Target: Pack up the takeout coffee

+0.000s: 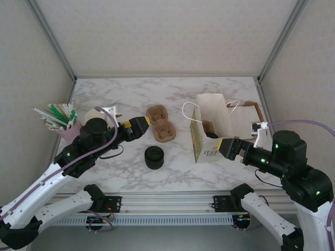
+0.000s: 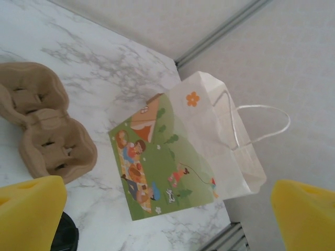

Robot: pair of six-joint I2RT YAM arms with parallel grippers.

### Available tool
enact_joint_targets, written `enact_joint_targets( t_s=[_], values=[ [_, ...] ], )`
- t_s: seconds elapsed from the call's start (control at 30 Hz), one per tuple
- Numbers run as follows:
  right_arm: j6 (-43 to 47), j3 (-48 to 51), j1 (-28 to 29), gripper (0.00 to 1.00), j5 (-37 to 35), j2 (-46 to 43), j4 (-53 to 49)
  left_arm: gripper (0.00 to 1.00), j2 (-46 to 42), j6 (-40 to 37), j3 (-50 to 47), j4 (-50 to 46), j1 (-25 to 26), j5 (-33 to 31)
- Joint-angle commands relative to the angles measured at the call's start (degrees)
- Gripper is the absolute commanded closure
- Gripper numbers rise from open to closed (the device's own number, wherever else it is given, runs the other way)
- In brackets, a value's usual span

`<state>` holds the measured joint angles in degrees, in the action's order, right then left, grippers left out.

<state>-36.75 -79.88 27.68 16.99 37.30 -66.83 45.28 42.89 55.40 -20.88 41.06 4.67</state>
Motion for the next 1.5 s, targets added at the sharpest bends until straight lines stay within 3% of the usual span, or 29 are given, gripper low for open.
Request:
enact_joint_targets(
  t_s=[0.0, 0.13, 0.33, 0.6, 0.77, 1.07, 1.33, 1.47],
  values=[
    [4.7, -2.4, 0.4, 0.01, 3.9, 1.7, 1.8, 0.00, -1.4, 1.2, 1.5, -2.7, -0.3, -5.9],
    [8.2, -4.8, 0.4, 0.01, 6.9, 3.8, 2.8, 0.01, -1.2, 1.7, 2.4, -4.8, -0.4, -9.5],
    [11.5, -6.8, 0.4, 0.01, 12.9, 9.6, 6.9, 0.00, 3.2, 0.9, 7.4, -8.7, -3.2, -10.1],
    [12.3, -5.6, 1.9, 0.01, 18.6, 15.6, 15.3, 0.01, 9.7, -5.2, 16.9, -18.4, -18.0, -3.9],
    [15.8, -9.5, 6.8, 0.01, 14.5, 21.1, 13.5, 0.08, 12.6, -10.3, 23.7, -25.5, -29.1, -1.6],
    [20.0, -20.2, 19.8, 0.01, 2.9, 35.5, 9.1, 0.24, 15.7, -17.0, 29.7, -35.0, -42.1, -5.7],
    [19.3, -27.2, 23.1, 0.01, 0.6, 48.1, 8.0, 0.36, 16.4, -19.6, 26.9, -37.0, -48.7, -7.9],
    [20.1, -29.2, 23.1, 0.01, -2.3, 52.1, 6.8, 0.48, 18.2, -20.6, 26.8, -38.1, -50.9, -8.2]
  ],
)
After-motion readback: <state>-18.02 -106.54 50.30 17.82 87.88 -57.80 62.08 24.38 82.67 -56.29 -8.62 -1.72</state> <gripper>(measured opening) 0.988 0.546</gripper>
